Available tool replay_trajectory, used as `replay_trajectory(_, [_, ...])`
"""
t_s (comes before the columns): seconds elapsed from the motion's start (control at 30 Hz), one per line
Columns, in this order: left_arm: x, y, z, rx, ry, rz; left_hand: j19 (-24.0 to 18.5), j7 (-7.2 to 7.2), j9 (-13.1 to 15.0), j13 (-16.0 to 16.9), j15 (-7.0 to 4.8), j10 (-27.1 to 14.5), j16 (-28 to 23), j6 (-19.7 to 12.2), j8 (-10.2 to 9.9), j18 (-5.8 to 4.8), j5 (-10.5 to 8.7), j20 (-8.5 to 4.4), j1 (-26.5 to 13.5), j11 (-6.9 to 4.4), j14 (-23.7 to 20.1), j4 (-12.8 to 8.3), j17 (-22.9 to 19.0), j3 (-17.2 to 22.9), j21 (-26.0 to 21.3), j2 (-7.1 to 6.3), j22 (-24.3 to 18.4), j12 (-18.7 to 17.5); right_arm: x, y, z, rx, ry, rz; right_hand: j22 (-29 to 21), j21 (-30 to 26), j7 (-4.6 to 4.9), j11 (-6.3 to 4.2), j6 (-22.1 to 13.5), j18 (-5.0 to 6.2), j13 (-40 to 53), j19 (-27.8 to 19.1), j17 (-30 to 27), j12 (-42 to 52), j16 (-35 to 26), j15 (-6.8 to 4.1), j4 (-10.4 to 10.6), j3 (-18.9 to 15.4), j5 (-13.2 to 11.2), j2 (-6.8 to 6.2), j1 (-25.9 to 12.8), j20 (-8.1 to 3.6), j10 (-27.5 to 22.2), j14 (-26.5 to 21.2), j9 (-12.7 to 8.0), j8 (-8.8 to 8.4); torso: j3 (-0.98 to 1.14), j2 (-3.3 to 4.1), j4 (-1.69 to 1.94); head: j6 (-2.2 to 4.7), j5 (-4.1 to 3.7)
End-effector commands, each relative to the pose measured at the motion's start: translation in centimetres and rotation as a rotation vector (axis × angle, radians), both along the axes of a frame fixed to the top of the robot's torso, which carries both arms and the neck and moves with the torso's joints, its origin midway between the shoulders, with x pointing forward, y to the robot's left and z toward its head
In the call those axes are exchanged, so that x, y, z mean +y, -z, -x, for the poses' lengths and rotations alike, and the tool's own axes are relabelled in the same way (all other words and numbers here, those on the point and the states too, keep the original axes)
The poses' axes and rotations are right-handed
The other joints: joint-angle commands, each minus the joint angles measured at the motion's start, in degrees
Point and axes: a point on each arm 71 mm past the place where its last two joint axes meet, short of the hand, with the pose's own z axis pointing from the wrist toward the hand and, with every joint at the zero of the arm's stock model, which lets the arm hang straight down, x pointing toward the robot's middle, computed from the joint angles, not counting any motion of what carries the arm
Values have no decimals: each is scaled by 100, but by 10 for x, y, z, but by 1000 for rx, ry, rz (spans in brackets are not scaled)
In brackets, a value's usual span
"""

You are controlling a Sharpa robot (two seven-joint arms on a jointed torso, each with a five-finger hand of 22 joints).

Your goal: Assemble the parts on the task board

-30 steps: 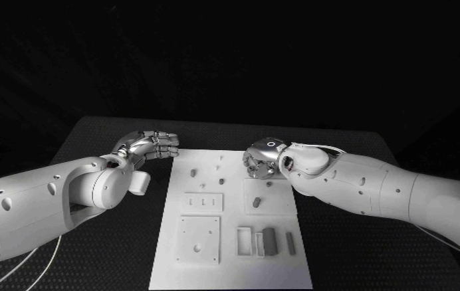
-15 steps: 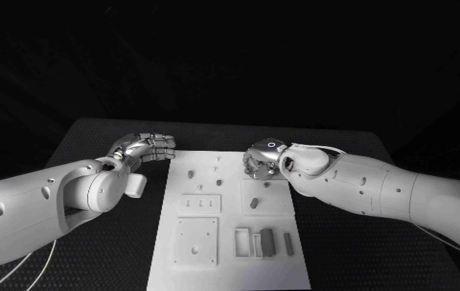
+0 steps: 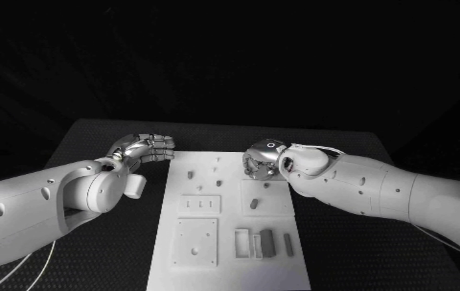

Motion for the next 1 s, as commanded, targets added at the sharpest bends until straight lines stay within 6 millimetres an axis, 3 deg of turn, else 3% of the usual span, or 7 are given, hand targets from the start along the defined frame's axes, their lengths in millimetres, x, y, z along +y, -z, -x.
replay_trajectory(0.03, [-4,-1,0,-3,19,12,-22,62,-7,-7,22,32,-25,38,-24,75,18,3,7,28,10,-18,10,-10,-23,-17,-8,-27,0,6,1,37,0,18,115,16,-1,0,60,37,-4,27,2,24,21,8,-4,28,12,44,-32,-12,12,7,0,33,3,2,6,-7,-9])
replay_trajectory(0.57, [-4,-1,-1,-5,14,11,-20,64,-9,-9,22,35,-29,39,-26,75,17,3,9,28,12,-17,12,-12,-25,-17,-8,-31,-1,4,0,26,8,4,114,70,-121,-115,398,37,-42,13,-26,38,65,-91,-28,78,13,341,-52,-31,76,22,123,223,3,7,9,-22,-14])
replay_trajectory(0.83, [-3,-1,-1,-5,13,12,-19,64,-10,-10,22,37,-31,40,-26,75,17,3,11,28,12,-17,13,-12,-26,-16,-8,-33,0,1,-1,-14,22,-12,111,95,-161,-156,491,37,-51,25,-40,44,80,-128,-16,76,12,438,-79,-39,102,41,173,276,3,8,5,-26,-9])
replay_trajectory(1.0, [-3,-1,-1,-7,8,19,-16,68,-14,-15,26,42,-40,40,-31,70,16,7,-47,32,14,-6,17,-53,-33,-19,-9,-43,4,-4,-1,-46,39,-39,110,103,-171,-165,502,37,-55,32,-46,44,84,-139,-8,61,12,432,-117,-41,108,49,186,282,-2,5,3,-11,-12])
